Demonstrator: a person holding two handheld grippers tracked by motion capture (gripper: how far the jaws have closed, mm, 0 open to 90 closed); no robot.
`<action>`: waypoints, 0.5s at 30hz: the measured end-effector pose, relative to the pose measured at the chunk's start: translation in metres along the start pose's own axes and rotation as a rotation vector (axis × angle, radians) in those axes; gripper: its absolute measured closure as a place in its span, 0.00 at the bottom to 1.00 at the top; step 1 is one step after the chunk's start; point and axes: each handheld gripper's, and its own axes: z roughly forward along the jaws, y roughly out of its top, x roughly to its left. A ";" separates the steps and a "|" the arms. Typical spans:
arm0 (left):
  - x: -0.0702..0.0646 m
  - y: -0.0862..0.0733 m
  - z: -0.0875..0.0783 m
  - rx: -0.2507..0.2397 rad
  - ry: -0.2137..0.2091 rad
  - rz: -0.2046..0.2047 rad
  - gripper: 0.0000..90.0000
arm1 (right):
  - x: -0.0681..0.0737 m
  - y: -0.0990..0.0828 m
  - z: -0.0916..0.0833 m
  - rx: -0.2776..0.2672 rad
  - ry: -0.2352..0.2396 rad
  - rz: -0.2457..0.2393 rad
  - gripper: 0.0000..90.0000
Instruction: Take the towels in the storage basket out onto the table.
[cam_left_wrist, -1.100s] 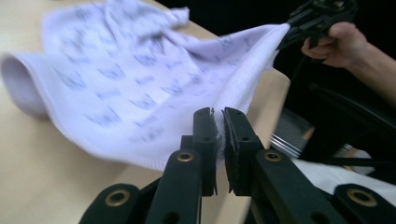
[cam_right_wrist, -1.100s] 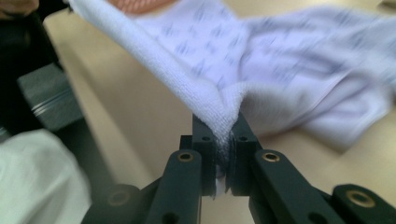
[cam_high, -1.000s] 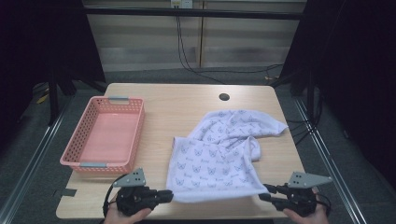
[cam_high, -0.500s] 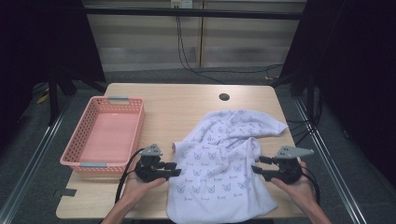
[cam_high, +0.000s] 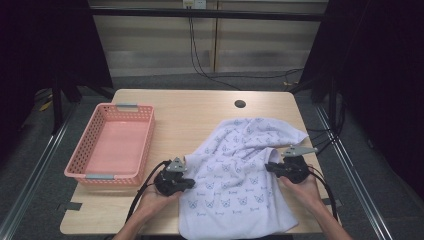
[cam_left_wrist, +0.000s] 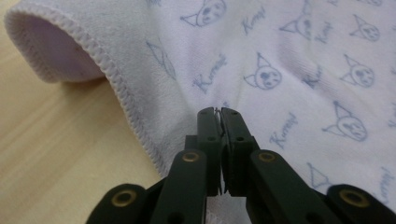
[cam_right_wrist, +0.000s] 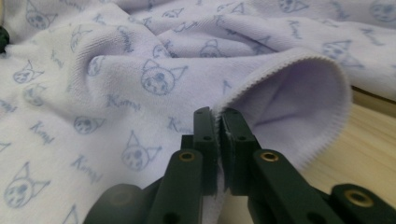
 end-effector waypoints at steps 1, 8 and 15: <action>-0.002 -0.002 -0.003 0.010 -0.017 0.005 0.98 | 0.000 -0.002 -0.007 -0.012 0.000 0.005 0.95; -0.019 -0.023 -0.028 0.012 -0.090 -0.009 0.99 | 0.014 -0.040 -0.066 -0.063 0.061 0.068 0.96; -0.036 -0.042 -0.056 -0.049 -0.149 -0.023 0.98 | 0.039 -0.070 -0.089 -0.029 0.090 0.040 0.75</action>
